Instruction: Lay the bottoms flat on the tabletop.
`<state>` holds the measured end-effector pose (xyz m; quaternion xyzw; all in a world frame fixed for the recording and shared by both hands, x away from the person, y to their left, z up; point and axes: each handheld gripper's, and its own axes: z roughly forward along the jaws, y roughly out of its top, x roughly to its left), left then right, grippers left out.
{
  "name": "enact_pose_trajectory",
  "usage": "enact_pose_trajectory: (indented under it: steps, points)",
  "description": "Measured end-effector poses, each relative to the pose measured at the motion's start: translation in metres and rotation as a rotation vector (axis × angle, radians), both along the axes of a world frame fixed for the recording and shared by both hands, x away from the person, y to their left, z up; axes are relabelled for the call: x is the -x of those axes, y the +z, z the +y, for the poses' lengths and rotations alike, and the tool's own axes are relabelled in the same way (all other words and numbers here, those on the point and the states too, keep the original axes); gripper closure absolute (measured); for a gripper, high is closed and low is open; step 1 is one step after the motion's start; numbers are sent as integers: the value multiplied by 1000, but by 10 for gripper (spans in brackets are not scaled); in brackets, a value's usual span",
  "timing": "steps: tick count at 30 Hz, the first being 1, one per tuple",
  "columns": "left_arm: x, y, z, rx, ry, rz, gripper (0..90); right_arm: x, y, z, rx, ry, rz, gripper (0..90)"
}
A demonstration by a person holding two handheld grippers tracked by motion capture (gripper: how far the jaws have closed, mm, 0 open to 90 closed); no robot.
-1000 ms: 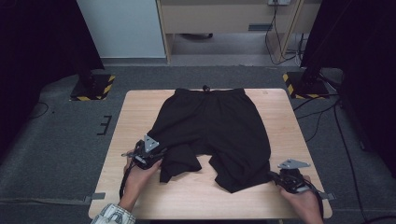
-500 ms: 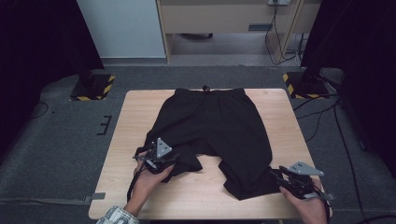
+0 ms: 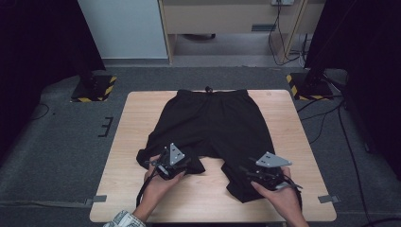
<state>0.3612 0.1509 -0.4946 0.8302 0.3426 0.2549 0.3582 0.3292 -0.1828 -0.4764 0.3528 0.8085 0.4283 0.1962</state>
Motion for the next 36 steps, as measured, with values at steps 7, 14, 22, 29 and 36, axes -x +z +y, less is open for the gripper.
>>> enact_pose_trajectory:
  steps: [7, 14, 22, 29, 36]
  points:
    - [0, 0, 0, 9, 1, -3, 502, -7, -12, 23, 93, 43, 71, 704]
    - [0, 0, -1, 12, 1, -1, 507, -24, -7, 14, 81, 0, 60, 897]
    - [-4, 5, -11, 59, 2, 7, 512, -73, -18, -23, 29, -137, 121, 892]
    - [-15, 2, -27, 71, -21, 31, 513, -100, -48, -34, 86, -183, 182, 871]
    - [-10, -5, -37, 43, -51, 38, 512, -94, -32, -36, 46, -211, 136, 675]
